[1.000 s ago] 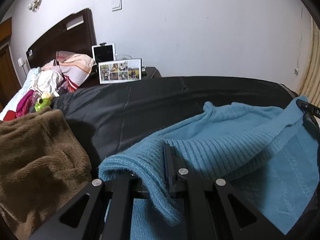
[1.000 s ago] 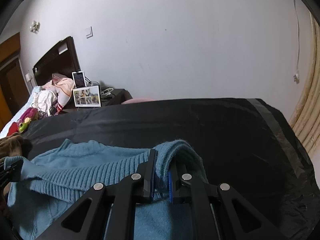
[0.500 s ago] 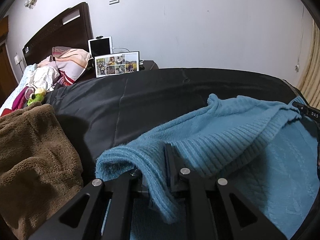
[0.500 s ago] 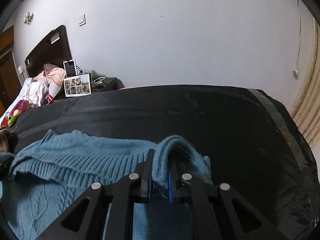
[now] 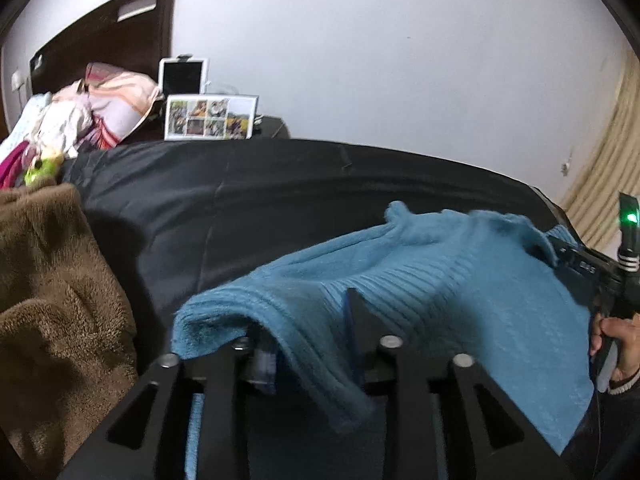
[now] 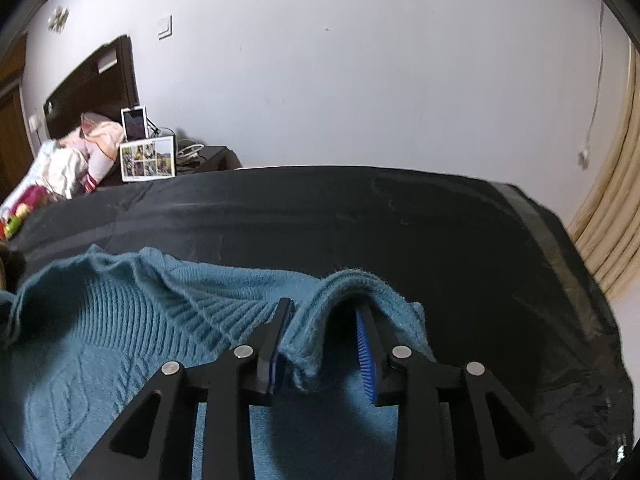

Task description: Fold clothes

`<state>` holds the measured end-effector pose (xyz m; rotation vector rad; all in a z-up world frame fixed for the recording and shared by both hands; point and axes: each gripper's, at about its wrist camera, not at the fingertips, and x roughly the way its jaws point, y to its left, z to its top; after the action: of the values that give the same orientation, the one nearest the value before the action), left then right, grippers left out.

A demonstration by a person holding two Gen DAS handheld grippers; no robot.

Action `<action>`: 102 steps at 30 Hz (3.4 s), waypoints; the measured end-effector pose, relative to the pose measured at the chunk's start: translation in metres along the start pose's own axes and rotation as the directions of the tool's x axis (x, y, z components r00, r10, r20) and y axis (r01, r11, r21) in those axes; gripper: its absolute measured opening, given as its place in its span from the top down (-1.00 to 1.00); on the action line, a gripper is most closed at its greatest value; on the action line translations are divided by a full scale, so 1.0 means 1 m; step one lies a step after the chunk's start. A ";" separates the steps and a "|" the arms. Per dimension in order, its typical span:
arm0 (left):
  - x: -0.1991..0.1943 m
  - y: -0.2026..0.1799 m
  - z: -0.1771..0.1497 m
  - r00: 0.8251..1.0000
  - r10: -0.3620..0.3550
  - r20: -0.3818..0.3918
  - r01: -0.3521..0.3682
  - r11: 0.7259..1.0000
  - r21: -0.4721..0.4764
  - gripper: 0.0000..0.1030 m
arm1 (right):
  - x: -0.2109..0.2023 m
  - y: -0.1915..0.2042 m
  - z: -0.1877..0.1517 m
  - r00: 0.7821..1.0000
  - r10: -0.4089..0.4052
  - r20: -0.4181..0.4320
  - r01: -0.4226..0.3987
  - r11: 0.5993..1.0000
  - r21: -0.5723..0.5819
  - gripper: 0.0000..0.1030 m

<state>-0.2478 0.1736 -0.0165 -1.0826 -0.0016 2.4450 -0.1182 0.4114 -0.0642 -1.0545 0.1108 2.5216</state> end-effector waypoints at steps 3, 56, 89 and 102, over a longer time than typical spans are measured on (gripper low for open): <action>-0.010 -0.009 0.000 0.999 -0.013 0.047 0.012 1.000 0.017 -0.72 | -0.005 0.008 -0.001 0.999 -0.043 0.032 0.044 0.999 -0.023 -0.50; 0.034 -0.002 -0.013 0.970 0.214 -0.112 -0.208 0.976 0.060 -0.98 | 0.008 0.022 -0.015 0.990 0.088 -0.109 -0.102 0.986 -0.128 -0.76; 0.035 -0.003 -0.017 0.969 0.222 -0.104 -0.217 0.974 0.059 -0.98 | 0.007 0.025 -0.015 0.994 0.031 -0.101 -0.045 0.989 -0.140 -0.80; 0.037 -0.002 -0.016 0.972 0.213 -0.097 -0.209 0.976 0.054 -0.88 | 0.012 0.021 -0.013 0.992 0.049 -0.114 -0.062 0.991 -0.115 -0.83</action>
<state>-0.2571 0.1879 -0.0525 -1.2438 0.2093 2.5584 -0.1253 0.3931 -0.0838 -1.2557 0.0218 2.5453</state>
